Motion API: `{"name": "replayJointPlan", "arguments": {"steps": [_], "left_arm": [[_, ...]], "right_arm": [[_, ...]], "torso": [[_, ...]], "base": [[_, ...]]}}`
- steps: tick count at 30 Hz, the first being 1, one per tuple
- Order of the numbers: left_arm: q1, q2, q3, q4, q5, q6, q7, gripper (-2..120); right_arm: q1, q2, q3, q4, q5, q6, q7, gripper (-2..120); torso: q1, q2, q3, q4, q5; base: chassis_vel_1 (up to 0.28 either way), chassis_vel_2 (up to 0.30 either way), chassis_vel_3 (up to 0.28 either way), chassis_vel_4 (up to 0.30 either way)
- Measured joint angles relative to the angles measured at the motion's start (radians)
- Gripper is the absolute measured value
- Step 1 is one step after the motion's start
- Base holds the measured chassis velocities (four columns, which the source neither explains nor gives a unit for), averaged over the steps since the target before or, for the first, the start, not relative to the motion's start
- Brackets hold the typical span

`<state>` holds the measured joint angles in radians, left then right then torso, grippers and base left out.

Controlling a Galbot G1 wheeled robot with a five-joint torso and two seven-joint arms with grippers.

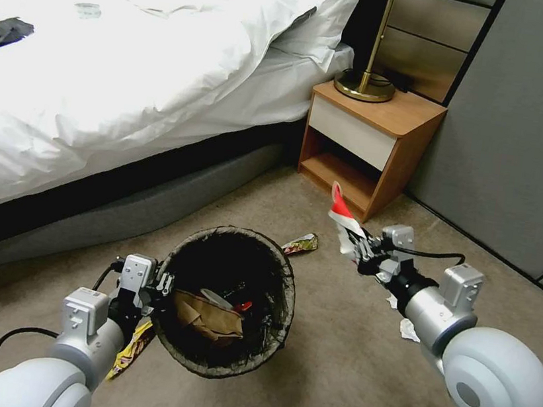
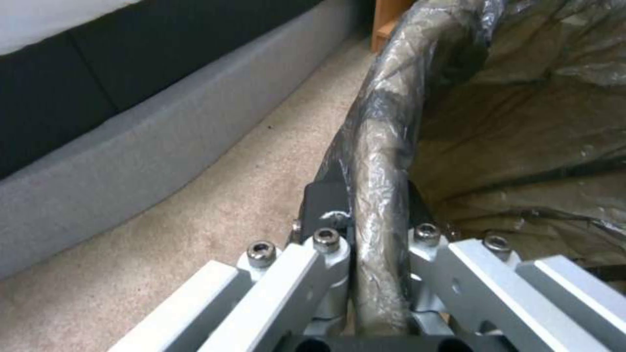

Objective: Pick up the trash bin, then pick up the garbage from the floor and place it into the trash bin.

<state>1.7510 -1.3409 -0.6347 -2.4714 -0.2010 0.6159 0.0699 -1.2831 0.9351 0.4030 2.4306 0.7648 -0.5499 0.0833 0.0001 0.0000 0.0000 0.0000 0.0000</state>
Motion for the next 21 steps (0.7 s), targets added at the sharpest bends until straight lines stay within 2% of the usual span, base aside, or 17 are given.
{"name": "replayJointPlan", "arguments": {"steps": [7,15,21], "left_arm": [[0.001,-0.001,0.007,0.002,0.012,0.000,0.002,1],[-0.005,0.010,0.020,0.010,0.016,0.001,0.004,1],[-0.016,-0.005,0.041,0.020,0.031,-0.002,0.003,1]], "right_arm": [[0.066,-0.022,-0.056,0.070,0.072,0.003,-0.059,0],[0.071,-0.063,-0.112,0.078,0.089,0.035,-0.125,0],[0.078,-0.088,-0.231,0.074,0.060,0.062,-0.133,0]], "torso": [[0.000,0.000,0.000,0.0002,0.0000],[0.000,0.000,0.000,-0.0002,0.0001],[0.000,0.000,0.000,0.0000,0.0000]], "base": [[0.000,0.000,0.000,0.000],[0.000,0.000,0.000,0.000],[0.000,0.000,0.000,0.000]]}}
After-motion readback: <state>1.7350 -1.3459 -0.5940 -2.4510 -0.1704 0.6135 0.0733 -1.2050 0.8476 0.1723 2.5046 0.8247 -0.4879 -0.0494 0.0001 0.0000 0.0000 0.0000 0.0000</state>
